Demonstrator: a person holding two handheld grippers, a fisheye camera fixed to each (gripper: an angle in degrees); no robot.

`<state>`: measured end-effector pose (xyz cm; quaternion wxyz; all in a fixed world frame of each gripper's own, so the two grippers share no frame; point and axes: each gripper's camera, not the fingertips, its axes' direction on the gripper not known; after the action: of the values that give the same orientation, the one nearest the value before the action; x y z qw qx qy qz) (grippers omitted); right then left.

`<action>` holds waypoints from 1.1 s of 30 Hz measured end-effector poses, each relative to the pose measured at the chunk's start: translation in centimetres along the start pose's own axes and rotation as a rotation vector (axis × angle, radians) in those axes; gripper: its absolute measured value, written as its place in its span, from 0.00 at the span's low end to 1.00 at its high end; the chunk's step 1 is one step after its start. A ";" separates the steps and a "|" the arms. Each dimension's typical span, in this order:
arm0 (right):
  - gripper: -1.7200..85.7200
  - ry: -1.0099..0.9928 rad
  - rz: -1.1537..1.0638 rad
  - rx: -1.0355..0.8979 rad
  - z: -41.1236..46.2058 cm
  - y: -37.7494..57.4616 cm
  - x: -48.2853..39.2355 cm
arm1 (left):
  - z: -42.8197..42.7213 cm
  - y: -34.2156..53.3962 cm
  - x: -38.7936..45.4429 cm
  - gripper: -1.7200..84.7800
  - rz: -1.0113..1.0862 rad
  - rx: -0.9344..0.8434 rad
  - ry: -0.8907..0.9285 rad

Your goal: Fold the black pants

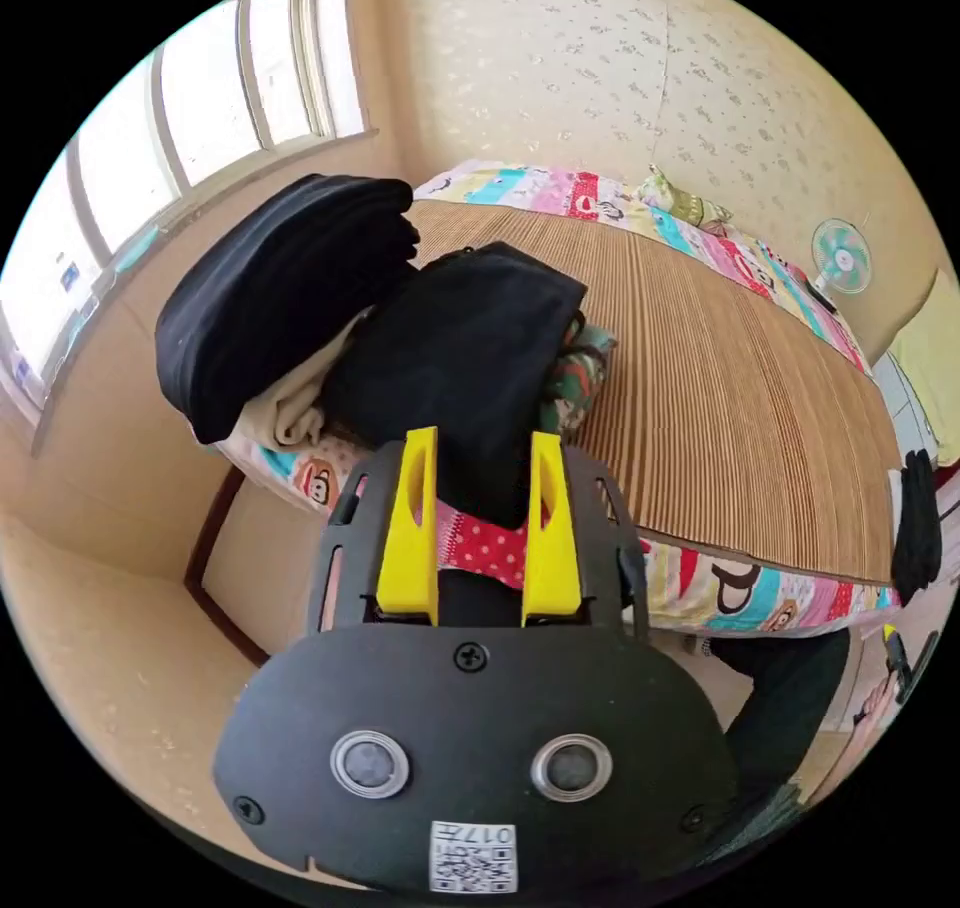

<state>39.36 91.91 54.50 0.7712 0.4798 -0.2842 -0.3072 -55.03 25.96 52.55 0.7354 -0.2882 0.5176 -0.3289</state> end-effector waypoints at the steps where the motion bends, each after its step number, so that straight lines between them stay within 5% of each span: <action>1: 0.02 0.023 -0.004 -0.029 1.1 -0.4 -0.4 | 0.7 -0.3 -0.1 0.20 -0.014 -0.031 0.016; 4: 0.02 -0.010 -0.019 -0.055 3.4 0.1 -0.6 | 3.4 -0.1 0.4 0.21 -0.035 -0.131 0.110; 10: 0.02 -0.101 0.041 -0.075 6.0 3.3 1.7 | -3.3 1.4 1.7 0.09 -0.173 0.034 0.154; 15: 0.03 -0.115 0.096 -0.097 6.7 5.2 4.3 | -8.0 -2.2 7.0 0.08 -0.063 0.086 0.633; 22: 0.04 -0.194 0.023 -0.144 7.5 6.4 4.1 | -13.9 -0.9 19.5 0.08 0.329 0.181 1.030; 25: 0.07 -0.309 0.007 -0.118 8.2 7.2 4.4 | -13.8 3.0 26.7 0.08 0.553 0.065 1.119; 30: 0.15 -0.377 0.099 -0.156 12.0 7.7 7.1 | -5.6 14.5 37.3 0.08 0.778 -0.419 0.938; 33: 0.17 -0.390 0.226 -0.189 15.0 8.3 10.1 | -3.6 19.7 37.8 0.08 0.829 -0.557 0.971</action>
<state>36.61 78.80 69.19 0.7728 0.3021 -0.4494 -0.3310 -45.43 8.24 14.86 0.3844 -0.0650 0.9203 0.0325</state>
